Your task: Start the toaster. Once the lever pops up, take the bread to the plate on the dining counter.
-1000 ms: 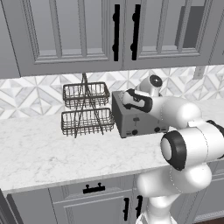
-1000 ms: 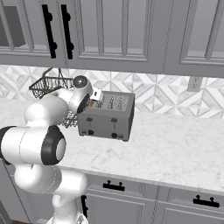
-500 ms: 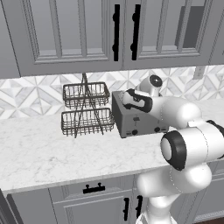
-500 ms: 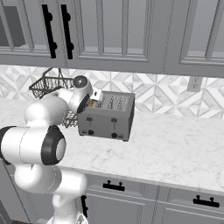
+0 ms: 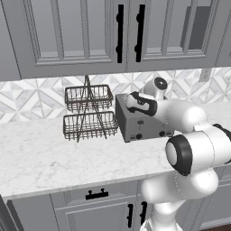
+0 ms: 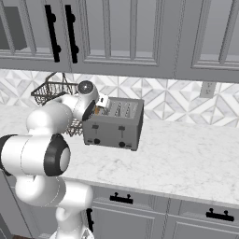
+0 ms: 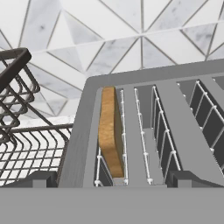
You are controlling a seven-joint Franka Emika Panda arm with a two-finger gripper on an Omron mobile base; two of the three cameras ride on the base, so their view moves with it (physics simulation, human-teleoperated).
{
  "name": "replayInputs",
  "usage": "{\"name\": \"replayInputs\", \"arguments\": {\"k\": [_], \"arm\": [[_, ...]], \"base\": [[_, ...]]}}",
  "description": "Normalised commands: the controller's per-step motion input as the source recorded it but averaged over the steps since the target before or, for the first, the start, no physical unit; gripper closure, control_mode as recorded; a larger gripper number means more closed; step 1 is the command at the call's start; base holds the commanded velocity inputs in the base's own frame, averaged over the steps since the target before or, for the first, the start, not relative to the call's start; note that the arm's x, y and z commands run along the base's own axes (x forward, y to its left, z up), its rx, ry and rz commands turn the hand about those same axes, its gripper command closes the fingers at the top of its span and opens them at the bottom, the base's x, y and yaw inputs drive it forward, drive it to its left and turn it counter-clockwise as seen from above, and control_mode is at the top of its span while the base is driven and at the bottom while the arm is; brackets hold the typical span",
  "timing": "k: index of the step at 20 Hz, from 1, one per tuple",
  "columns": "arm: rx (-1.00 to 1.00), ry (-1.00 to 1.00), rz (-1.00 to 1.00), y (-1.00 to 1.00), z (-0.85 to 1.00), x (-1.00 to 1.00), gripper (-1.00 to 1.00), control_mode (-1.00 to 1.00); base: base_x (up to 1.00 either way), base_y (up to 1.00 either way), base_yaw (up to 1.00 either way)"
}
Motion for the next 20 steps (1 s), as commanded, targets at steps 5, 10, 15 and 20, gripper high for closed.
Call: {"name": "replayInputs", "arguments": {"k": [5,10,15,20], "arm": [[0.00,0.00,0.00,0.00,0.00,0.00,-1.00,-1.00],[0.00,0.00,0.00,0.00,0.00,0.00,-1.00,-1.00],[0.00,0.00,0.00,0.00,0.00,0.00,-1.00,-1.00],[0.00,0.00,0.00,0.00,0.00,0.00,-1.00,-1.00]], "base": [[0.00,0.00,0.00],[0.00,0.00,0.00],[0.00,0.00,0.00],[0.00,0.00,0.00]]}}
